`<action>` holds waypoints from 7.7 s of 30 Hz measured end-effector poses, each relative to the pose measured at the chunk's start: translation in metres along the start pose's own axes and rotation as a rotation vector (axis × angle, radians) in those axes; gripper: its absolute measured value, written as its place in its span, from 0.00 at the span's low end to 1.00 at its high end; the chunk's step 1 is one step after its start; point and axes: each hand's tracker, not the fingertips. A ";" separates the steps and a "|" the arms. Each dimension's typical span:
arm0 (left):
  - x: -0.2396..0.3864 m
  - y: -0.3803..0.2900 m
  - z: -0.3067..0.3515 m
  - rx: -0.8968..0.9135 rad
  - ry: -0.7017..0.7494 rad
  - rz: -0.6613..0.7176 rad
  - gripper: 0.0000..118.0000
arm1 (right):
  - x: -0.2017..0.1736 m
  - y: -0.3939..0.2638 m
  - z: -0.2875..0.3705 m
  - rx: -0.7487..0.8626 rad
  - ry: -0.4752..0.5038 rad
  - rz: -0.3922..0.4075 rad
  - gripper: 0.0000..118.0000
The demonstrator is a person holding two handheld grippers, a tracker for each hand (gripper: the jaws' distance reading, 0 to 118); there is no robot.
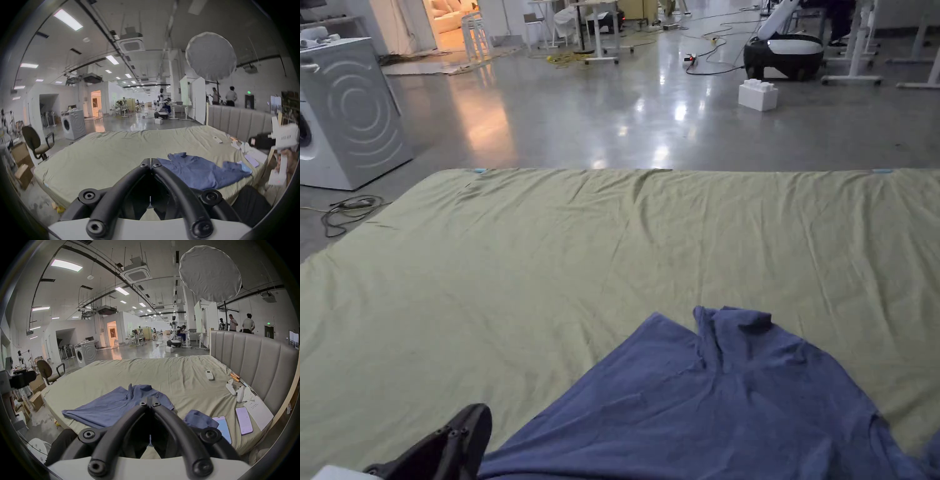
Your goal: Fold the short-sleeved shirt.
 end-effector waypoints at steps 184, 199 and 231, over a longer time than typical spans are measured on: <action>-0.100 -0.048 -0.198 -0.133 -0.120 0.215 0.06 | 0.098 0.033 -0.113 -0.015 -0.044 -0.052 0.03; -0.110 -0.163 -0.143 -0.345 -0.089 0.358 0.06 | 0.110 -0.080 -0.096 -0.318 -0.052 -0.035 0.03; 0.035 -0.015 -0.027 0.023 0.107 -0.153 0.79 | 0.001 0.004 -0.002 0.078 -0.021 -0.037 0.60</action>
